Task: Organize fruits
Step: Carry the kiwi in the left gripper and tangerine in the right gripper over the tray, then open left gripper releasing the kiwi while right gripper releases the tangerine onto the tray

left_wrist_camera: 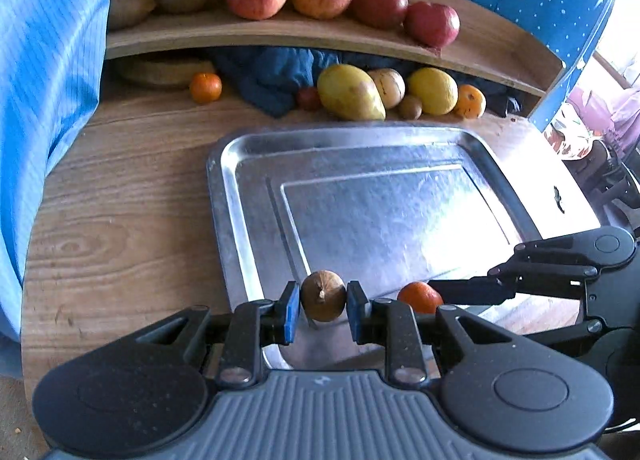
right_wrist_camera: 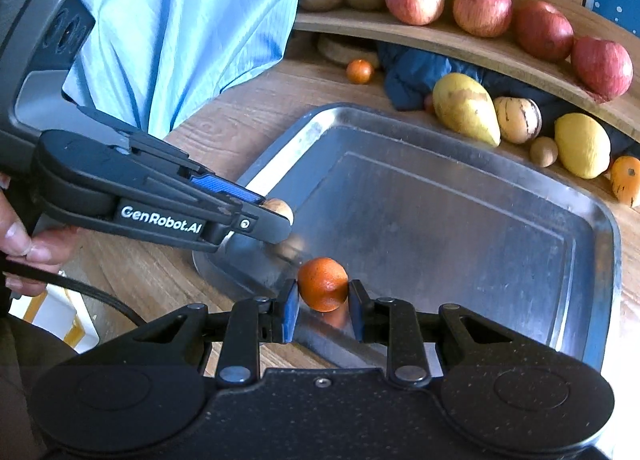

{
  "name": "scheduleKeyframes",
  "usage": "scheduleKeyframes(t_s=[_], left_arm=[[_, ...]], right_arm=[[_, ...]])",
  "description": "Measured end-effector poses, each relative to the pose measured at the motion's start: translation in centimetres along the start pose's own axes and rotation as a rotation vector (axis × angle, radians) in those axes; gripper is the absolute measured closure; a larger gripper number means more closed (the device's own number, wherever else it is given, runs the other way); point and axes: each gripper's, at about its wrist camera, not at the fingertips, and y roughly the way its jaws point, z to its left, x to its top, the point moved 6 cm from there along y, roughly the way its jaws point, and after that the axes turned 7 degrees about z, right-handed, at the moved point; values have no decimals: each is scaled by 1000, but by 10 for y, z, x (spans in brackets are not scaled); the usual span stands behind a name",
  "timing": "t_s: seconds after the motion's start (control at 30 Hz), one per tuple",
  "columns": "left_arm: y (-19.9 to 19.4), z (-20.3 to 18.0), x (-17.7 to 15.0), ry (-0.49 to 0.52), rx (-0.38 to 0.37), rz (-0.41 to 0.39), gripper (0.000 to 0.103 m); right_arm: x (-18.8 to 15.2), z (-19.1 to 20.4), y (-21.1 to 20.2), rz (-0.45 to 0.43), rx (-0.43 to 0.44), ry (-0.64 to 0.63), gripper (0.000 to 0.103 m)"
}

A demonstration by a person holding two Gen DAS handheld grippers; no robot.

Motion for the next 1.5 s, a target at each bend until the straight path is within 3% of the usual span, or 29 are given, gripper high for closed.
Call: scheduleKeyframes(t_s=[0.57,0.7,1.0,1.07,1.17,1.3,1.5], left_arm=[[-4,-3,-17,-61,60,5,75],[-7,-3,-19,-72,74,-2,72],[-23,-13,-25,-83,110,-38,45],[-28,-16,-28,-85,123,-47,32],[-35,-19,-32,-93,153,-53,14],[-46,-20,-39,-99,179,-58,6],[-54,-20,-53,-109,224,-35,3]], right_arm=[[-3,-1,1,0,5,-10,72],[-6,-2,-3,-10,1,-6,66],[-19,-3,-20,-36,3,8,47],[-23,-5,-25,-44,1,12,41],[-29,-9,-34,-55,-16,27,24],[-36,-15,-47,-72,-42,47,10],[-50,-29,-63,-60,-114,83,3]])
